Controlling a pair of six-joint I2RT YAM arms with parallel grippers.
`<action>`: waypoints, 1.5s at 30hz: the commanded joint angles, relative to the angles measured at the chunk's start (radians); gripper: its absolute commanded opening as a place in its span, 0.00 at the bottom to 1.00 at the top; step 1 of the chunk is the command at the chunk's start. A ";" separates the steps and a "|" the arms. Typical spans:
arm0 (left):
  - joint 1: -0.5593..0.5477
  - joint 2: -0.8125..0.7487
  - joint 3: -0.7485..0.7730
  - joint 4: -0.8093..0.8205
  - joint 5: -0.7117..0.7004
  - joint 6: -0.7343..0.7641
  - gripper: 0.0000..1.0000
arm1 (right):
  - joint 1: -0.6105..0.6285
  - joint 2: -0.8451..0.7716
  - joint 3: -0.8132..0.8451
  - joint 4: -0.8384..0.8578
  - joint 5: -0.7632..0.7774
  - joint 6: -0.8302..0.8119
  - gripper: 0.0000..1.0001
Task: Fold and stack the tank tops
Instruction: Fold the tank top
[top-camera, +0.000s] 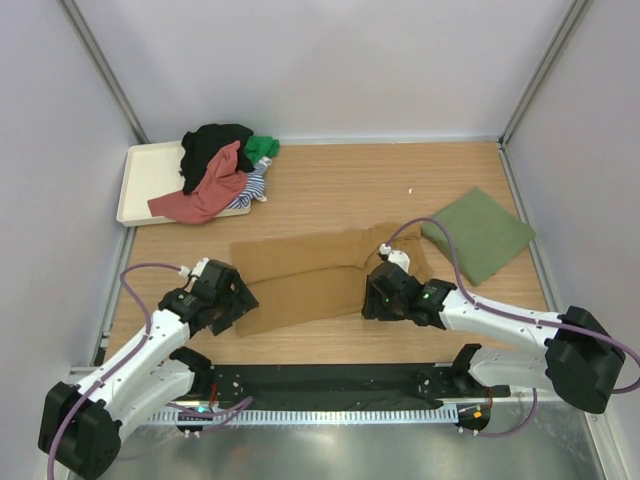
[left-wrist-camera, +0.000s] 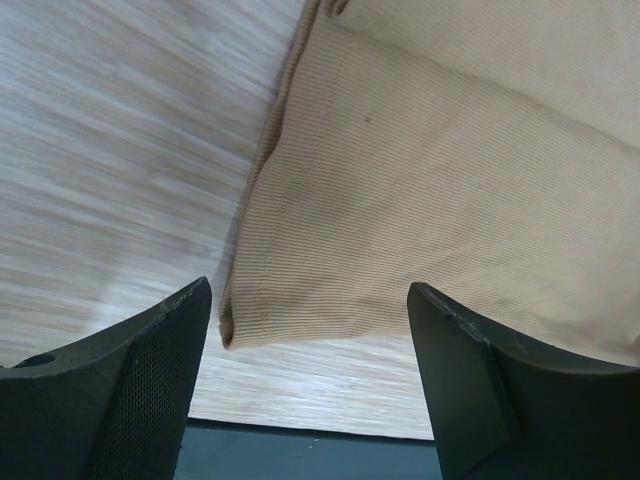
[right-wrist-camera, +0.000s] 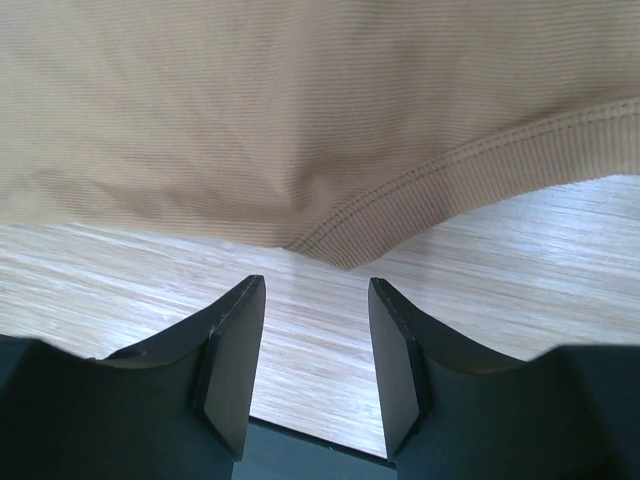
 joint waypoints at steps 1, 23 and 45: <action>-0.004 -0.021 -0.013 -0.014 -0.031 -0.035 0.80 | 0.007 0.011 -0.006 0.085 0.031 0.006 0.52; -0.004 -0.057 0.013 -0.204 0.036 -0.145 0.39 | 0.007 0.074 -0.018 0.180 0.026 0.001 0.17; -0.030 -0.062 -0.040 -0.118 0.056 -0.141 0.00 | 0.007 0.032 0.000 0.110 -0.021 -0.002 0.13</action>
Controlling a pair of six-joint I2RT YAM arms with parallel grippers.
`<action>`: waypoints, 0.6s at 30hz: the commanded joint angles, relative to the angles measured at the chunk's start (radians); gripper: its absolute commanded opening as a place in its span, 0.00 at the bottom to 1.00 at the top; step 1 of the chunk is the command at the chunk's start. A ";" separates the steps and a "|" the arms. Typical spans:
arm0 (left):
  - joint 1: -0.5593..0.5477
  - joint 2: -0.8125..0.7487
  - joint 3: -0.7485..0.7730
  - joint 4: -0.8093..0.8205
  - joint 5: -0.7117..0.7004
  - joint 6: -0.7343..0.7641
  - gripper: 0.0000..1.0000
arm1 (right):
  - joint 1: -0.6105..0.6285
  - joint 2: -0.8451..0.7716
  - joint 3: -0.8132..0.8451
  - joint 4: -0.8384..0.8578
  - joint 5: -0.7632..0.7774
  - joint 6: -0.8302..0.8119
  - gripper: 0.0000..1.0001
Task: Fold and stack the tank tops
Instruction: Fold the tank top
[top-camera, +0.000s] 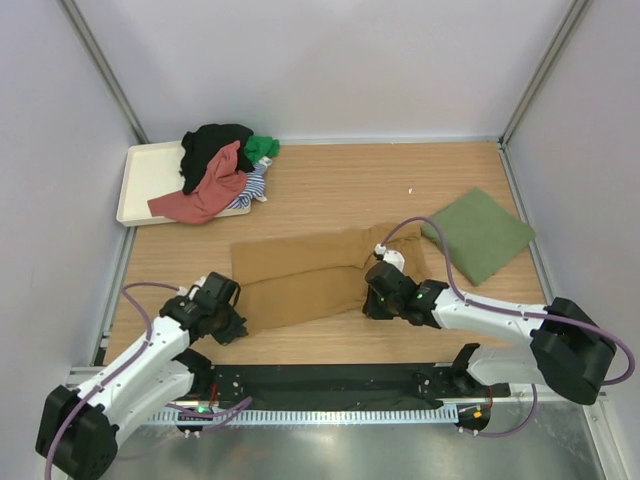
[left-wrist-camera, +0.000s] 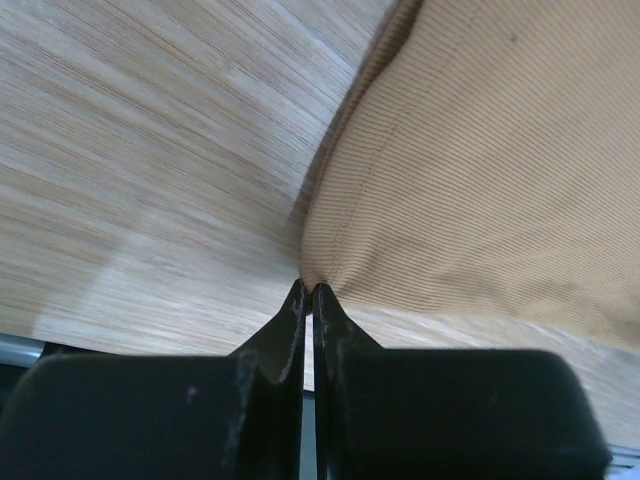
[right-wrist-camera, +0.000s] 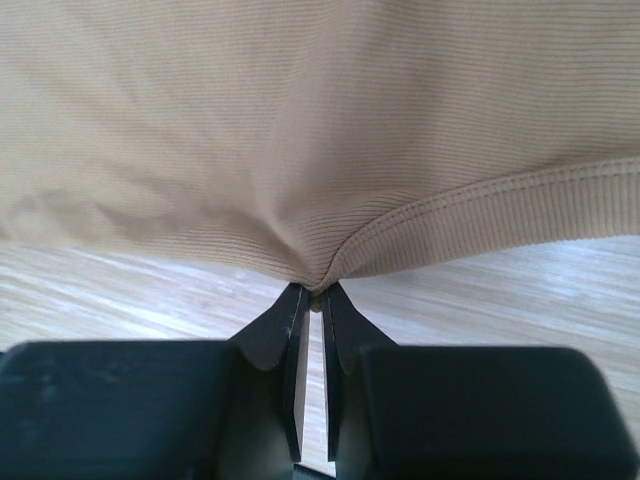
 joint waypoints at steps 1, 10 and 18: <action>-0.007 -0.051 0.045 -0.029 -0.023 0.007 0.00 | 0.005 -0.059 0.039 -0.033 -0.017 -0.003 0.13; -0.001 0.114 0.168 0.078 0.014 0.027 0.00 | -0.103 -0.024 0.128 -0.059 -0.134 -0.092 0.11; 0.112 0.212 0.298 0.076 0.031 0.113 0.00 | -0.225 0.074 0.243 -0.125 -0.236 -0.209 0.11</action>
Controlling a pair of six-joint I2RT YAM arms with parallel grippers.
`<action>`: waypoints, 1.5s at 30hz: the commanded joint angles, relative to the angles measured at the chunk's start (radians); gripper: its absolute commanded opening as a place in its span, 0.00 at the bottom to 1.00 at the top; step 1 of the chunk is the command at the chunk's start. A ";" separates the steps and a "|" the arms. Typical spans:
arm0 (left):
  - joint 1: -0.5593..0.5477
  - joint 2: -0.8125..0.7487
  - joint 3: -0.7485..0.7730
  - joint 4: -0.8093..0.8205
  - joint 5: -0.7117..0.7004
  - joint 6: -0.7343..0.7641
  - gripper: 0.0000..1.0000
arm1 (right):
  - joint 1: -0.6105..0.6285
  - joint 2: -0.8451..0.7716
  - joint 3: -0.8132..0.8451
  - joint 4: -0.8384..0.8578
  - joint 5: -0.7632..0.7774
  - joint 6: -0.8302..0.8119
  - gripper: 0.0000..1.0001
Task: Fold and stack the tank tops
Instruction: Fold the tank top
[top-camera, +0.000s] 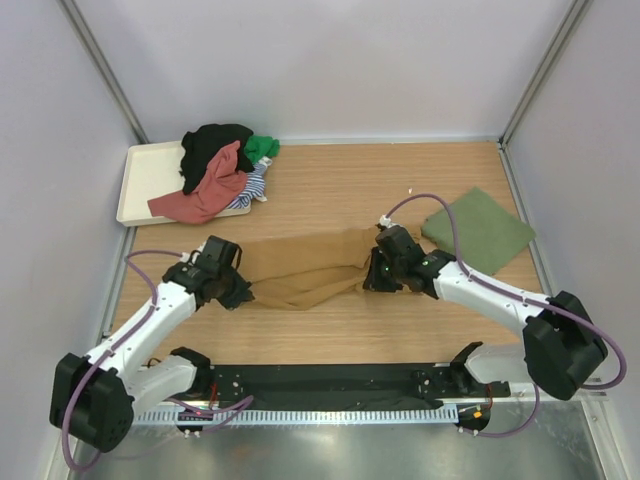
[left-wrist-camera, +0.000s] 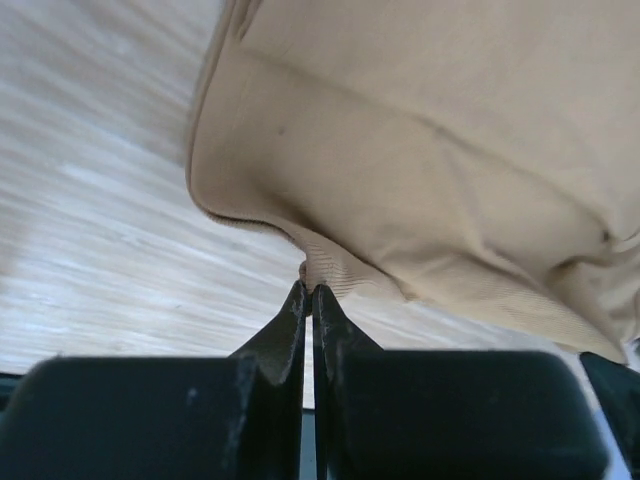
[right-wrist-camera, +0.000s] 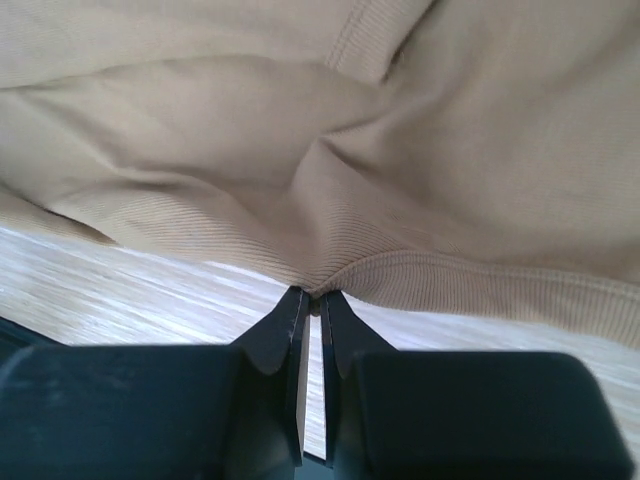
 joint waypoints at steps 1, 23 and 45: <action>0.063 0.000 0.047 0.028 0.017 0.059 0.00 | -0.021 0.048 0.087 -0.035 -0.052 -0.080 0.12; 0.271 0.146 0.133 0.161 0.062 0.096 0.00 | -0.107 0.349 0.408 -0.173 0.015 -0.196 0.14; 0.350 0.387 0.240 0.266 0.057 0.109 0.00 | -0.130 0.551 0.652 -0.288 0.100 -0.265 0.20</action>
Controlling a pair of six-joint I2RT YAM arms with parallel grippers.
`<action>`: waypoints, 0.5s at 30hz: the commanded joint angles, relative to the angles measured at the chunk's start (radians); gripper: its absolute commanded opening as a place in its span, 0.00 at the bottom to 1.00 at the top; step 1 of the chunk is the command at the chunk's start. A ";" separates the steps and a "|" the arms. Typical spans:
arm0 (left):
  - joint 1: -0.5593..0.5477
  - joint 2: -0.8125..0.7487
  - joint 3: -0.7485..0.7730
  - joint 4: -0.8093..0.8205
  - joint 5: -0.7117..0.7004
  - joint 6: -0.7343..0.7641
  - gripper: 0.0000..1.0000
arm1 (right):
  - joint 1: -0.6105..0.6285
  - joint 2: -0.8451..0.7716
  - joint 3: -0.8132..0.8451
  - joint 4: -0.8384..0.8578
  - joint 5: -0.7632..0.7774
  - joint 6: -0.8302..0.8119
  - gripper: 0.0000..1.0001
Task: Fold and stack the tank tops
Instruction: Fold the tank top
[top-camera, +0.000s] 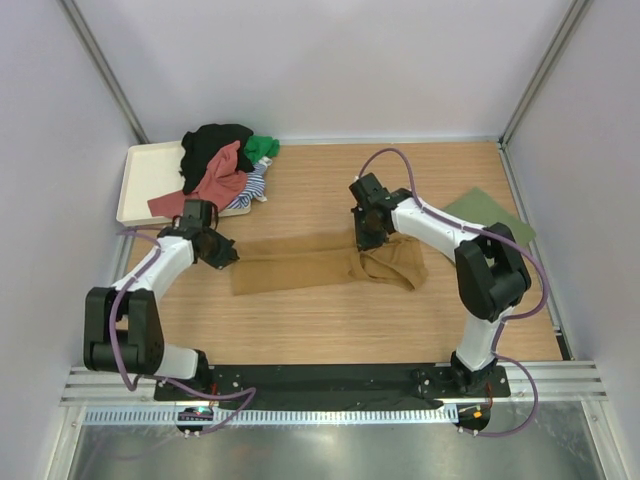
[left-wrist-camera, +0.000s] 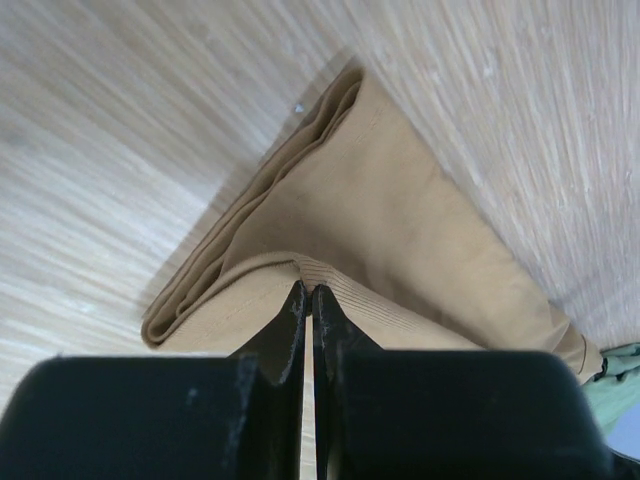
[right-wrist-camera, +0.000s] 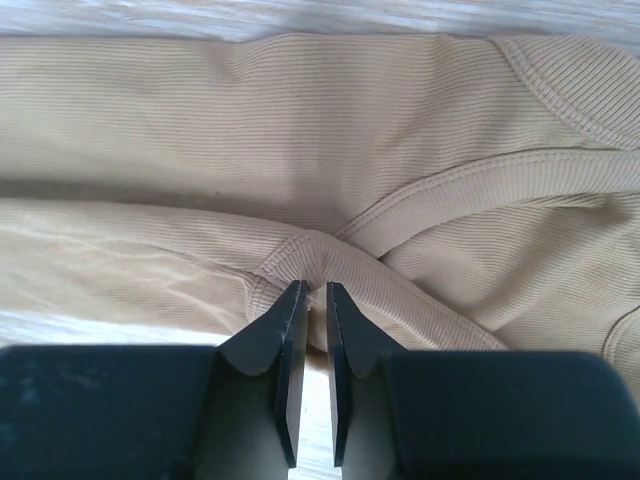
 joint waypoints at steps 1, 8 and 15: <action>0.010 0.035 0.050 0.056 -0.014 0.020 0.00 | -0.008 0.023 0.056 -0.016 0.028 -0.023 0.20; 0.010 0.110 0.074 0.085 -0.018 0.040 0.00 | -0.017 0.025 0.070 0.024 0.038 -0.018 0.29; 0.024 0.142 0.097 0.074 -0.034 0.100 0.29 | -0.034 -0.095 -0.014 0.073 0.048 -0.005 0.48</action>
